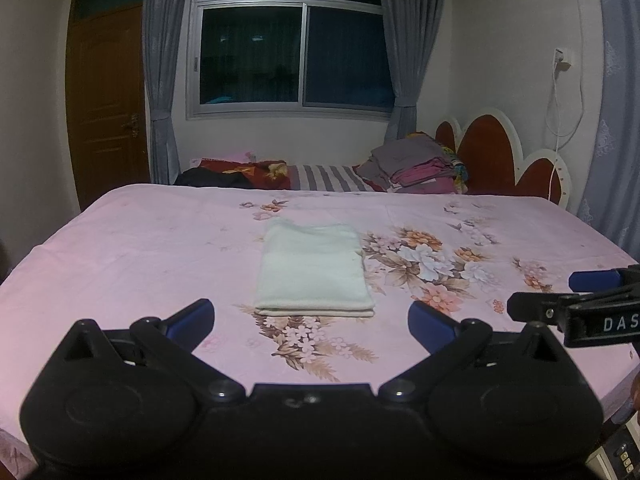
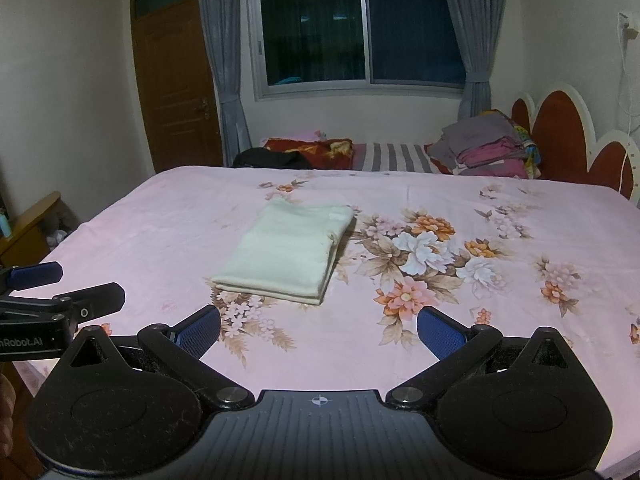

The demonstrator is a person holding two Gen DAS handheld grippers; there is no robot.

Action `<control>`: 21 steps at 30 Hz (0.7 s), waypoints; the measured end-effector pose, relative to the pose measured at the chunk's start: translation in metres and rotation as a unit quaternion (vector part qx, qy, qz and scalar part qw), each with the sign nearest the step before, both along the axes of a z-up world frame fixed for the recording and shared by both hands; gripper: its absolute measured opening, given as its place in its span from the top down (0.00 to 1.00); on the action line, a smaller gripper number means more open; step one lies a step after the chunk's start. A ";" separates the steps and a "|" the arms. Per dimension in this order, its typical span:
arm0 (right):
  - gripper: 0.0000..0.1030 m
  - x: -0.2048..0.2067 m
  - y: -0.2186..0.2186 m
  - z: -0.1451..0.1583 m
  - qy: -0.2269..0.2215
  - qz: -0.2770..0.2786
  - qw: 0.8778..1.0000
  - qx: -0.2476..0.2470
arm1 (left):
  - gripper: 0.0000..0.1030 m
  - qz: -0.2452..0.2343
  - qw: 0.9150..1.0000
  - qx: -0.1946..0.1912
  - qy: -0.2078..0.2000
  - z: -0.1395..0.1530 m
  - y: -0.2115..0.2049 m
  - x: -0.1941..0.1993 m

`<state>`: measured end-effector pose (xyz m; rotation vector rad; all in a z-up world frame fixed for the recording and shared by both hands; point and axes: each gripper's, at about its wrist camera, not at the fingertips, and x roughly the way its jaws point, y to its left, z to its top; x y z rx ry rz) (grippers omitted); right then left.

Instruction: Fold small clothes

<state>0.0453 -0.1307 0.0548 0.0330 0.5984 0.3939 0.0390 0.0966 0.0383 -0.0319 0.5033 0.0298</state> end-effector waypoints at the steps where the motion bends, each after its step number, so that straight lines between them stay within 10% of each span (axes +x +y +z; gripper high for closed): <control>1: 0.00 0.000 0.000 0.000 0.000 0.001 1.000 0.001 | 0.00 0.000 1.000 0.000 0.000 0.000 0.000 0.000; 21: 0.00 0.002 -0.001 -0.001 0.000 0.002 1.000 0.001 | 0.00 -0.001 1.000 0.002 -0.001 0.003 0.001 0.006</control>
